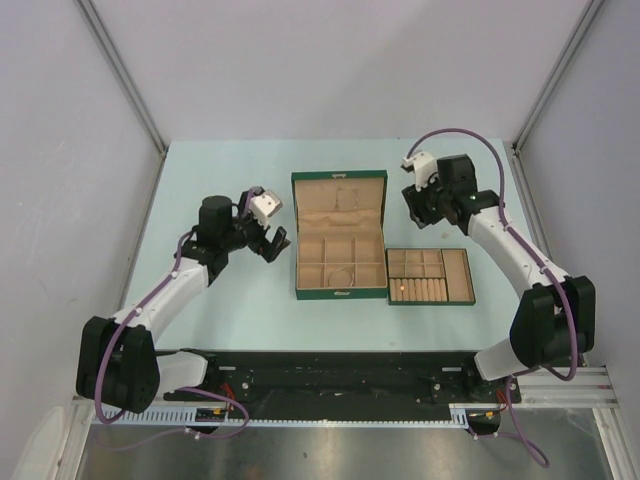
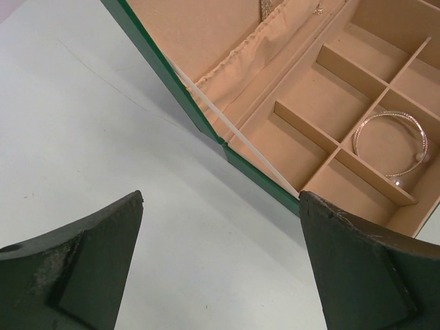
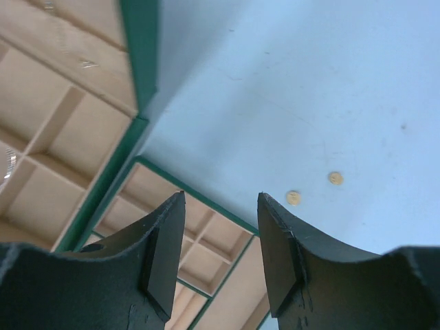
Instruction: Organize the mixed jewelry
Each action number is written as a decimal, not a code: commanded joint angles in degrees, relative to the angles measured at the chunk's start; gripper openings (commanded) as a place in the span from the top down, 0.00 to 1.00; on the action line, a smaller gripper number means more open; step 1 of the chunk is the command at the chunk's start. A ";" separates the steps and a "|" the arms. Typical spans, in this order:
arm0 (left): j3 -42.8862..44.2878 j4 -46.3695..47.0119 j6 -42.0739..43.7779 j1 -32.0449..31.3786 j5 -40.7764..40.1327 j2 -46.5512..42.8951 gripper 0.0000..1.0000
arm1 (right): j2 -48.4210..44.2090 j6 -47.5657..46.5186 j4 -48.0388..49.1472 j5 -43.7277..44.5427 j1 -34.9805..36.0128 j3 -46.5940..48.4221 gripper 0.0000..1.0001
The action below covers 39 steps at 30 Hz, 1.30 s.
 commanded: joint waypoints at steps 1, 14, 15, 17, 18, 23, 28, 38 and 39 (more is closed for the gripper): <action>-0.49 3.15 -2.11 0.26 1.04 -1.29 0.00 | 0.70 1.56 2.65 3.27 -3.33 0.29 0.49; -1.45 3.24 -2.38 0.26 1.82 -3.04 0.00 | 8.26 2.01 4.93 4.34 -10.28 0.03 0.49; -1.63 3.15 -2.38 0.26 1.91 -3.22 0.00 | 8.52 2.01 5.11 4.34 -10.28 -0.15 0.50; -1.63 3.24 -2.29 0.26 2.00 -3.22 0.00 | 9.40 1.92 5.63 4.25 -10.54 -0.67 0.50; -1.72 3.24 -2.38 0.26 2.00 -3.31 0.00 | 9.66 1.74 5.90 4.42 -10.63 -0.85 0.51; -1.72 2.97 -2.29 0.26 2.09 -3.40 0.00 | 12.21 1.48 7.04 4.86 -10.98 -1.90 0.55; -1.81 2.80 -2.29 0.26 2.00 -3.48 0.00 | 13.62 1.13 8.10 5.48 -11.68 -2.61 0.59; -1.81 2.71 -2.29 0.26 2.00 -2.96 0.00 | 15.64 0.25 8.71 5.30 -13.09 -3.05 0.61; -1.81 2.71 -2.20 0.26 2.00 -3.04 0.00 | 15.82 0.16 8.71 5.30 -13.18 -3.13 0.61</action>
